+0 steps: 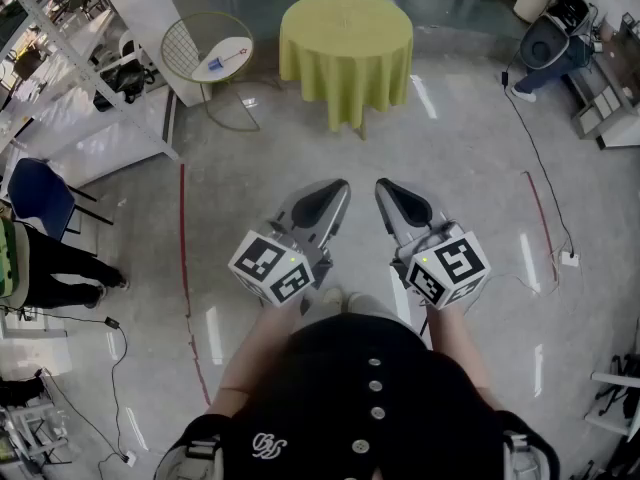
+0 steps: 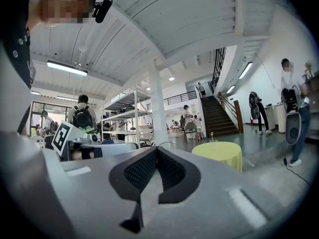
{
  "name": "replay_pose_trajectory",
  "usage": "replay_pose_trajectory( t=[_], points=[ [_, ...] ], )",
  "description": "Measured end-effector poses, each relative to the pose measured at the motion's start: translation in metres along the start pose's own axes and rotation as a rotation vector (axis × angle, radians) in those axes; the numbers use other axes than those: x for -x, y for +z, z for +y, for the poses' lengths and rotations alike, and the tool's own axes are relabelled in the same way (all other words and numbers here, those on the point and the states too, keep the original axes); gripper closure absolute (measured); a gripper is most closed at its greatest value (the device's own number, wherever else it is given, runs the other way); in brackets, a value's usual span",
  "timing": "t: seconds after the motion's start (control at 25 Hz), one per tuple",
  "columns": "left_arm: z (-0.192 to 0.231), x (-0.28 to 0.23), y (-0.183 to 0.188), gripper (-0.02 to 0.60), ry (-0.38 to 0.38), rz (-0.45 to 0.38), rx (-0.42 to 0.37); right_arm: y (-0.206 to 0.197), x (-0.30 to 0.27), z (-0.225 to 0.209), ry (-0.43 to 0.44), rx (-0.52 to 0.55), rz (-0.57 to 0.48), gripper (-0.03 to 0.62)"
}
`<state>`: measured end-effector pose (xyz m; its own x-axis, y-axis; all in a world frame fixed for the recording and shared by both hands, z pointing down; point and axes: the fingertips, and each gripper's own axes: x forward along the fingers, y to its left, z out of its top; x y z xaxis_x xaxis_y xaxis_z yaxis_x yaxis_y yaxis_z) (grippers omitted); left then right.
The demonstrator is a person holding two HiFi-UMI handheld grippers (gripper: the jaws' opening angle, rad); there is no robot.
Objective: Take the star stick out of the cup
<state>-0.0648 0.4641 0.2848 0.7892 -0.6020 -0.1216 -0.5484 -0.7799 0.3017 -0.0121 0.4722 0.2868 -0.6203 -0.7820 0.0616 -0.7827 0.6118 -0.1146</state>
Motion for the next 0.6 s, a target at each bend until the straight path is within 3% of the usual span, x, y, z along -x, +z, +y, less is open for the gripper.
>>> replay_pose_trajectory(
  t=[0.6],
  points=[
    [0.0019,-0.0068,-0.0018,0.563,-0.028,-0.001,-0.008,-0.0002,-0.0025,-0.0037,-0.039,-0.008,-0.013,0.591]
  ],
)
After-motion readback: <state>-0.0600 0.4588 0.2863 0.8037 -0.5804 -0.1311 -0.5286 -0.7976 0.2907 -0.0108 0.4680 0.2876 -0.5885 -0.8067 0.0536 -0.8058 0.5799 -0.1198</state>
